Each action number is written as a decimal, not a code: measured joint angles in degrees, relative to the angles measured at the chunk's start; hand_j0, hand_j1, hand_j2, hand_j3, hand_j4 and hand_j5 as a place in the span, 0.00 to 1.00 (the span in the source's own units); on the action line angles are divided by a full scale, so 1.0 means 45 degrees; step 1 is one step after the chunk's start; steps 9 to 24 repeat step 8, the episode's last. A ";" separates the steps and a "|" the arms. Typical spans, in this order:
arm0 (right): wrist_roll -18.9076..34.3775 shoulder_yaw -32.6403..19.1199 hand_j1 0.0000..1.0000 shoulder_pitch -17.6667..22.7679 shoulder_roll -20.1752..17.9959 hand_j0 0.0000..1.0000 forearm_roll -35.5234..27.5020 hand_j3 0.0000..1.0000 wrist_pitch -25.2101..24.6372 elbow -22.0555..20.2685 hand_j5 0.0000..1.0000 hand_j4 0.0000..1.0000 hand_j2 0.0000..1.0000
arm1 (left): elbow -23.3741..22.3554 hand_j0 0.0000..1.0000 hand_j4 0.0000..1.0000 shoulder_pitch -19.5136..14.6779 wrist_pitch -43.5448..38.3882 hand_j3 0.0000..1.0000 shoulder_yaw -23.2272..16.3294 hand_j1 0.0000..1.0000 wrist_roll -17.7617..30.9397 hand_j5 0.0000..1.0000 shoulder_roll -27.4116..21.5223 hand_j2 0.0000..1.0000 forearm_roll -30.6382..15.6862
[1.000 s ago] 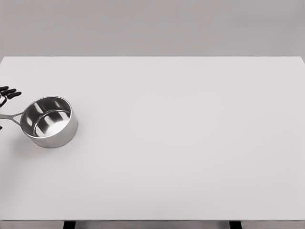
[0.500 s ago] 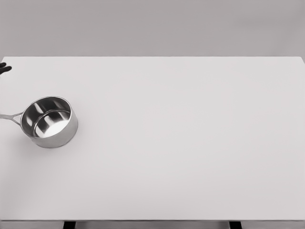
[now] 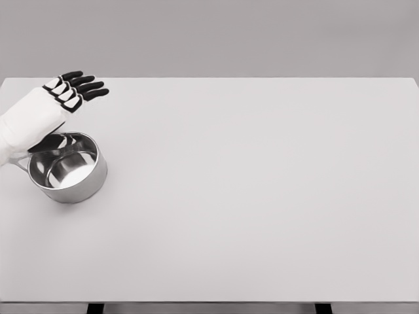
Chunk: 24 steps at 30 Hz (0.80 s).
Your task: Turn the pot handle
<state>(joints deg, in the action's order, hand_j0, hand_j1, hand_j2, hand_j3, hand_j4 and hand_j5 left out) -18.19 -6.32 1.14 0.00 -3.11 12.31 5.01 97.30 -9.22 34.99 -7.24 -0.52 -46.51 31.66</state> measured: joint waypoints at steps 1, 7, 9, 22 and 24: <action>0.0000 0.0001 1.00 0.0000 0.0000 1.00 0.0000 1.00 0.0000 0.0000 1.00 1.00 1.00 | -0.0009 1.00 1.00 -0.0332 0.0000 1.00 -0.0004 1.00 0.0006 1.00 -0.0020 1.00 -0.0008; 0.0000 -0.0001 1.00 0.0000 0.0000 1.00 0.0000 1.00 0.0000 0.0000 1.00 1.00 1.00 | -0.0096 1.00 1.00 -0.0919 0.0000 1.00 -0.0029 1.00 0.0048 1.00 -0.0135 1.00 0.0097; 0.0000 -0.0001 1.00 0.0000 0.0000 1.00 0.0000 1.00 -0.0001 0.0000 1.00 1.00 1.00 | -0.0103 1.00 1.00 -0.0919 0.0000 1.00 -0.0031 1.00 0.0053 1.00 -0.0143 1.00 0.0114; 0.0000 -0.0001 1.00 0.0000 0.0000 1.00 0.0000 1.00 -0.0001 0.0000 1.00 1.00 1.00 | -0.0103 1.00 1.00 -0.0919 0.0000 1.00 -0.0031 1.00 0.0053 1.00 -0.0143 1.00 0.0114; 0.0000 -0.0001 1.00 0.0000 0.0000 1.00 0.0000 1.00 -0.0001 0.0000 1.00 1.00 1.00 | -0.0103 1.00 1.00 -0.0919 0.0000 1.00 -0.0031 1.00 0.0053 1.00 -0.0143 1.00 0.0114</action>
